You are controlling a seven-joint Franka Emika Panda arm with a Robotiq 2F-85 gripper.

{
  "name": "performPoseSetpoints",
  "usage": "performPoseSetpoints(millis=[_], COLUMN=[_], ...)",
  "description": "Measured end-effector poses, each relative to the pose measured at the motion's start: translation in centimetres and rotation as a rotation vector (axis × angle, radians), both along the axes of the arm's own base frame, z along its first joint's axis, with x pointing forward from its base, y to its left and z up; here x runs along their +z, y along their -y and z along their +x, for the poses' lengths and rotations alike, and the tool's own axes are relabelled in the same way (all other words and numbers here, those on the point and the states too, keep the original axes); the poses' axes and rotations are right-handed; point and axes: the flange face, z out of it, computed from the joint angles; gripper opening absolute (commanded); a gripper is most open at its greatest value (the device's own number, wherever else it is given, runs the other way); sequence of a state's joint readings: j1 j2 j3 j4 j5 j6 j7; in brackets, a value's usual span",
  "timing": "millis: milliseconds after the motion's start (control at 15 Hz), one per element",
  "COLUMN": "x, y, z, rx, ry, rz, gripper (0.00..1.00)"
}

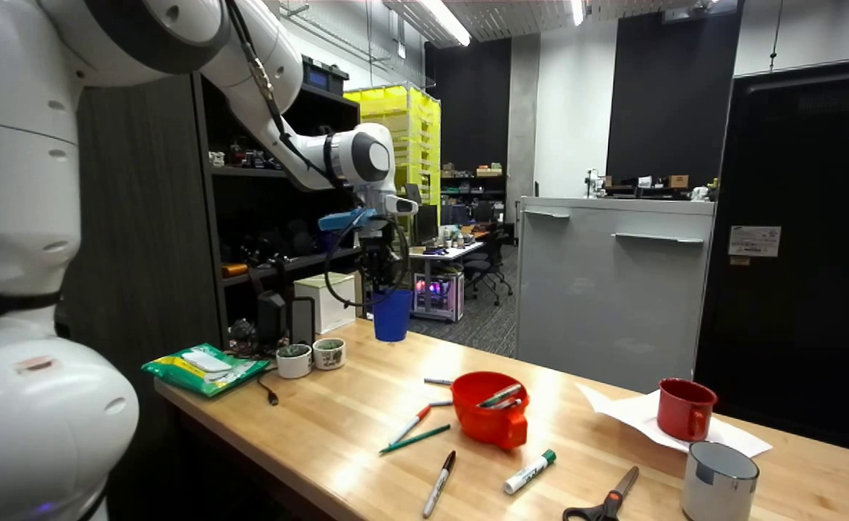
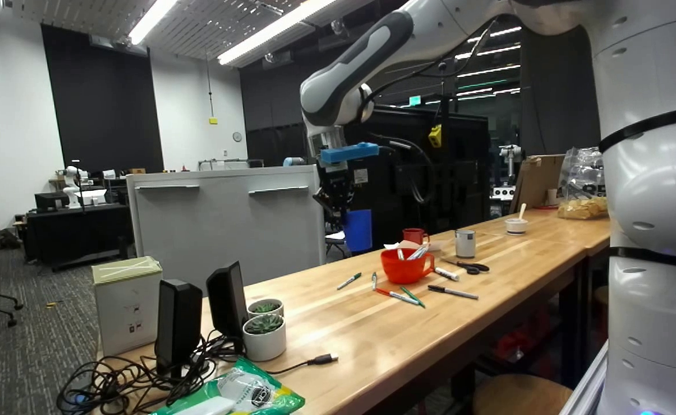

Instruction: Move the blue cup backwards

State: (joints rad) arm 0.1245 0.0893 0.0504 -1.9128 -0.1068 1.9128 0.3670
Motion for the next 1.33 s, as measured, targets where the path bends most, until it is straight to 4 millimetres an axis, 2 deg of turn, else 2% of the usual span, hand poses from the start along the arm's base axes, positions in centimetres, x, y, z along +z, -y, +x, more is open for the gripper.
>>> performPoseSetpoints(millis=[133,333,533,667,1000,1333], x=[-1.2,-3.7,-6.4,-8.1,-11.3,-13.0], y=[-1.4,-4.5,-7.5,-8.6,-8.3,-7.9], z=[-2.4,-5.3,-7.5,-8.6,-10.5,-11.5], rx=[-0.044,-0.092,-0.122,-0.135,-0.173,-0.183], ry=[0.000,0.028,0.072,0.102,0.154,0.176], rz=[0.015,0.046,0.067,0.069,0.039,0.028], gripper=[0.01,0.01,0.01,0.01,0.01,0.01])
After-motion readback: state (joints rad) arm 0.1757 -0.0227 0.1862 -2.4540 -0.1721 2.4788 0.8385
